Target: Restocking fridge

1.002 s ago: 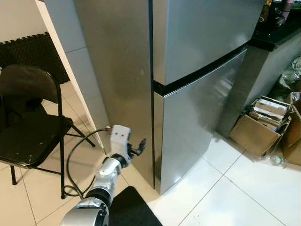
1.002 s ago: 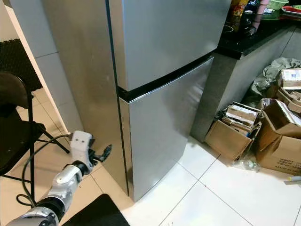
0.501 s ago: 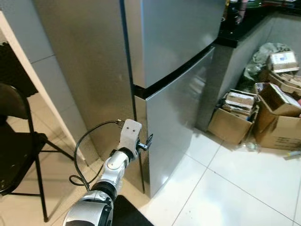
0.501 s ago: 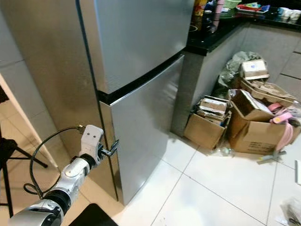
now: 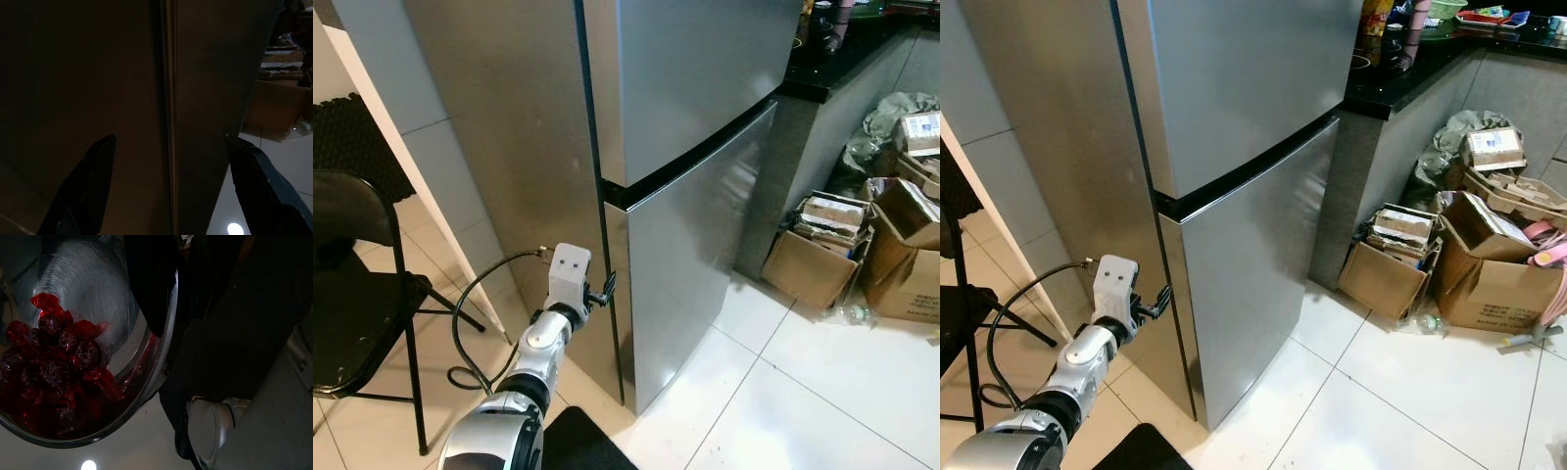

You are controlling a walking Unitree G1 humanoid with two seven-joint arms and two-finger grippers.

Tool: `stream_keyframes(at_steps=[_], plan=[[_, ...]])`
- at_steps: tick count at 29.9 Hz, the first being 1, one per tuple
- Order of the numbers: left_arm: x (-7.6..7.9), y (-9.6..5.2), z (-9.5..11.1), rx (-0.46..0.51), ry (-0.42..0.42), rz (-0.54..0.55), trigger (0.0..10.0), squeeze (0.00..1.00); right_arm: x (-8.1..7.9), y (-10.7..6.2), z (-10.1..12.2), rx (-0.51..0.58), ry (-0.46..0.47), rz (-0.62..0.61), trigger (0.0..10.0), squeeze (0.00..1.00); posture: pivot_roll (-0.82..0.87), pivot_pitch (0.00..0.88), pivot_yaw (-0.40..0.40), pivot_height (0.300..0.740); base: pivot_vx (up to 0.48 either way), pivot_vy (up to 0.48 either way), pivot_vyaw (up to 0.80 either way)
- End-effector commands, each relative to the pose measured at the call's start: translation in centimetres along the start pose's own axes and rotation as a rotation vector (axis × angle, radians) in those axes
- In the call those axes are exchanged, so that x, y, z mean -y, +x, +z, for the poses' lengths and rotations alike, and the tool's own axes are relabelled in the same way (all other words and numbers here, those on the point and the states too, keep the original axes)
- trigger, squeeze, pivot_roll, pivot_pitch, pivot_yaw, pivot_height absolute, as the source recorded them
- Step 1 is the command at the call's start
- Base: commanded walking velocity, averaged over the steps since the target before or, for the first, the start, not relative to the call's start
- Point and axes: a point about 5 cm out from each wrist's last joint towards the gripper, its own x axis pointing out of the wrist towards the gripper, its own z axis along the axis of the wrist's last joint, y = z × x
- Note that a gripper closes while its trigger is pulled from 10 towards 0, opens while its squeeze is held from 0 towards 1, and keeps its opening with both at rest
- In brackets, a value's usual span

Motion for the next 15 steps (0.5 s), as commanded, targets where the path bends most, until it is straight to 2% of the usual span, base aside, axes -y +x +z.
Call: stream_keyframes(at_steps=[1, 15], plan=[[-0.2, 0.2, 0.0, -0.026, -0.01, 0.0, 10.0, 0.0, 0.3, -0.1, -0.1, 0.01, -0.005, -0.014, 10.0, 0.0, -0.03, 0.0, 0.004, 0.74, 0.0, 0.0, 0.0], [0.5, 1.4, 2.0, -0.003, 0.006, -0.121, 10.0, 0.0, 0.5, -0.3, -1.8, -0.021, -0.019, -0.02, 10.0, 0.0, -0.06, 0.0, 0.015, 0.74, 0.0, 0.0, 0.0]])
